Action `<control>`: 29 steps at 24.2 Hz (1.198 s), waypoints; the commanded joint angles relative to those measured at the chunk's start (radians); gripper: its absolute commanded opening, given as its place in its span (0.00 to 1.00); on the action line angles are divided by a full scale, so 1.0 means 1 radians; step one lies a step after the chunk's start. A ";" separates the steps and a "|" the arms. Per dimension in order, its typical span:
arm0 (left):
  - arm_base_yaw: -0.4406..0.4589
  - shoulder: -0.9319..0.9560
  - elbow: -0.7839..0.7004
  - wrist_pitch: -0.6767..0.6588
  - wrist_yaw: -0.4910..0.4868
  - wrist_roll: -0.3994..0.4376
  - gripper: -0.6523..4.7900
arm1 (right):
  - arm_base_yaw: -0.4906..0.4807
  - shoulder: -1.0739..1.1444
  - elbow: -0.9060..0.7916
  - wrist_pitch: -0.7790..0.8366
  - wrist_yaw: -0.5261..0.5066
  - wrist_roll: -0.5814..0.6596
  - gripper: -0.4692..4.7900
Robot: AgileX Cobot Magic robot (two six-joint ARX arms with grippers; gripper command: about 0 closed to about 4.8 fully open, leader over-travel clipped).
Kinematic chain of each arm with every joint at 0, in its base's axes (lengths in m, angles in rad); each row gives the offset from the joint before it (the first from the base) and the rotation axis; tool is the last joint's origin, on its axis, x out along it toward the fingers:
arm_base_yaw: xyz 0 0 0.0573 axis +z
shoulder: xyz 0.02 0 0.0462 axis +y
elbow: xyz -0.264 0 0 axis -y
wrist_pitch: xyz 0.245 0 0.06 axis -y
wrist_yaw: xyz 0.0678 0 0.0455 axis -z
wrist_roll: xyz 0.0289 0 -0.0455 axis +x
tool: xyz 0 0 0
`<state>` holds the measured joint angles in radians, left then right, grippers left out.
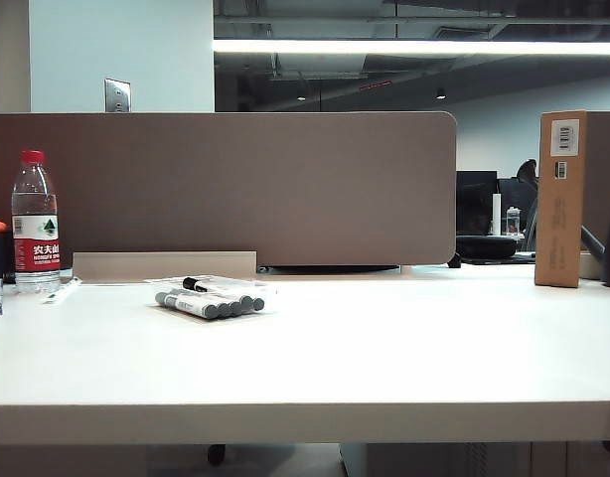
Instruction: Pick up the markers scattered on the table and put them into the packaging box, making sure the markers fit the shape of the box's grooves.
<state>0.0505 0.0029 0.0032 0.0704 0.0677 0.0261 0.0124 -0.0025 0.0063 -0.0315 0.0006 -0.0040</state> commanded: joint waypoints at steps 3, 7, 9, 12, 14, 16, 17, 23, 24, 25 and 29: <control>0.000 0.000 0.005 0.013 0.003 0.000 0.12 | -0.001 0.000 -0.005 0.013 0.005 0.004 0.08; 0.000 0.000 0.005 0.013 0.003 0.000 0.12 | -0.001 0.000 -0.005 0.020 0.004 0.004 0.08; 0.000 0.000 0.005 0.013 0.003 0.000 0.12 | -0.002 0.000 -0.005 0.028 0.005 0.004 0.08; 0.000 0.000 0.005 0.013 0.003 0.000 0.12 | -0.002 0.000 -0.005 0.047 0.004 0.004 0.08; 0.000 0.000 0.005 0.013 0.003 0.000 0.12 | -0.002 0.000 -0.005 0.051 0.005 0.004 0.08; 0.000 0.000 0.005 0.013 0.003 0.000 0.12 | -0.002 0.000 -0.005 0.052 0.004 0.004 0.08; 0.000 0.000 0.005 0.013 0.003 0.000 0.12 | -0.002 0.000 -0.005 0.050 0.004 0.004 0.08; 0.000 0.000 0.005 0.013 0.003 0.000 0.12 | -0.002 0.000 -0.005 0.050 0.004 0.004 0.08; 0.000 0.000 0.005 0.013 0.003 0.000 0.12 | -0.002 0.000 -0.005 0.050 0.004 0.004 0.08; 0.000 0.000 0.005 0.013 0.003 0.000 0.12 | -0.002 0.000 -0.005 0.050 0.004 0.004 0.08; 0.000 0.000 0.005 0.013 0.003 0.000 0.12 | -0.002 0.000 -0.005 0.050 0.004 0.004 0.08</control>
<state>0.0505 0.0029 0.0032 0.0704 0.0677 0.0257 0.0120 -0.0025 0.0063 0.0021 0.0006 -0.0044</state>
